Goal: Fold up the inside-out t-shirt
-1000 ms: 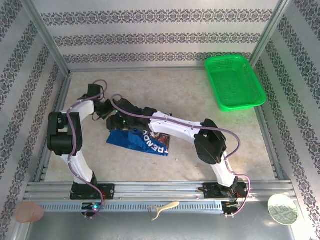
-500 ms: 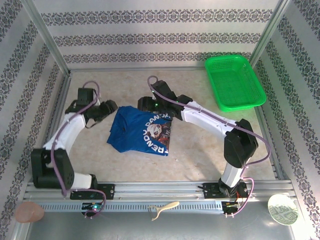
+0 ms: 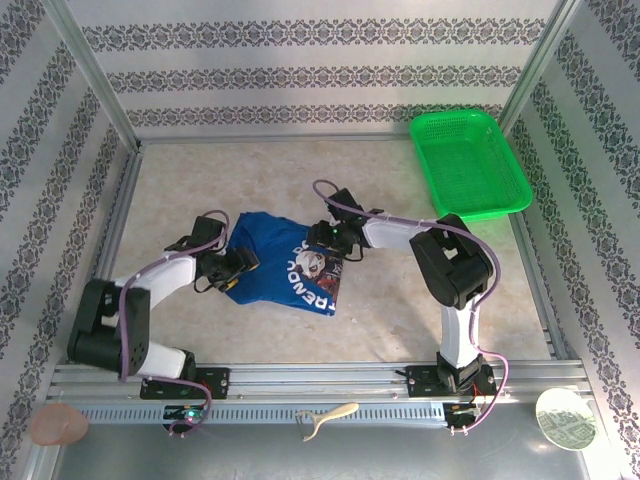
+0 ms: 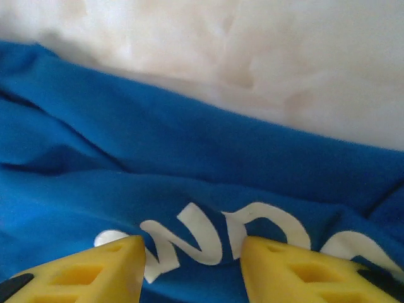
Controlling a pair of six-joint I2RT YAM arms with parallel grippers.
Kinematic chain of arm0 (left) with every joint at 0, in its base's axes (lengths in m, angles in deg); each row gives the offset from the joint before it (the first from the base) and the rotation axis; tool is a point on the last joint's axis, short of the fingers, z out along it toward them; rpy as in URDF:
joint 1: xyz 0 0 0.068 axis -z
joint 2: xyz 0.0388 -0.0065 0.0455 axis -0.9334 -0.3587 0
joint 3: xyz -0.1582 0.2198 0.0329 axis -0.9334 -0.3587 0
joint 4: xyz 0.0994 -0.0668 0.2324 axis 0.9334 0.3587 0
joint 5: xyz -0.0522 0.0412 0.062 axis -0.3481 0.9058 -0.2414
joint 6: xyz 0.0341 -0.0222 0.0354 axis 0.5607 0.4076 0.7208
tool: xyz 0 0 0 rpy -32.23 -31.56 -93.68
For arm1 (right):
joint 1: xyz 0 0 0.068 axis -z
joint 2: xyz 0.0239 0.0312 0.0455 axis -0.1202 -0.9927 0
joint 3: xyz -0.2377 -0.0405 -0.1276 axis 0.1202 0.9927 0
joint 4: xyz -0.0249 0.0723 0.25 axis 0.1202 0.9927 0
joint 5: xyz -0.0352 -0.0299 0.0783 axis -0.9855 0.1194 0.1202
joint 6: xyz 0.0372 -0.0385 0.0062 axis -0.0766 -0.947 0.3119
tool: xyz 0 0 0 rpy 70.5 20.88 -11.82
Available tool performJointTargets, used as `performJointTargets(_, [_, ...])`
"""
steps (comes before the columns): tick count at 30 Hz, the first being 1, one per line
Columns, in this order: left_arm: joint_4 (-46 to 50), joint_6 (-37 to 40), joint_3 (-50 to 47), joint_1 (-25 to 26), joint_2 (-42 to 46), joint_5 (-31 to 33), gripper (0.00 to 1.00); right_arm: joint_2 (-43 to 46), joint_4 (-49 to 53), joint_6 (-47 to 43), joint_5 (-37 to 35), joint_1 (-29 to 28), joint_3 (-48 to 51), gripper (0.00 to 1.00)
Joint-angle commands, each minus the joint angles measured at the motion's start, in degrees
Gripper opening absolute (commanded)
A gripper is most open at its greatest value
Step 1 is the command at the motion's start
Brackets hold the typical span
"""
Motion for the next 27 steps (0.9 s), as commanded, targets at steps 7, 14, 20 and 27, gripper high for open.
performJointTargets(7, [1.36,10.28,25.4,1.05,-21.55,-0.77,0.68,19.83,-7.63,26.15,-15.3,-6.99,30.69,0.53])
performJointTargets(14, [9.41,16.51,49.28,2.6,-33.44,-5.42,0.69,28.55,-13.53,38.46,-22.29,-20.75,39.97,0.53])
performJointTargets(20, [17.93,19.17,55.77,2.35,-27.78,-2.65,0.7,43.58,1.26,20.62,-28.11,-17.78,30.52,0.56])
performJointTargets(27, [14.1,12.37,33.11,2.18,-11.3,-0.57,0.7,35.33,1.92,-5.33,-4.23,3.58,17.54,0.59])
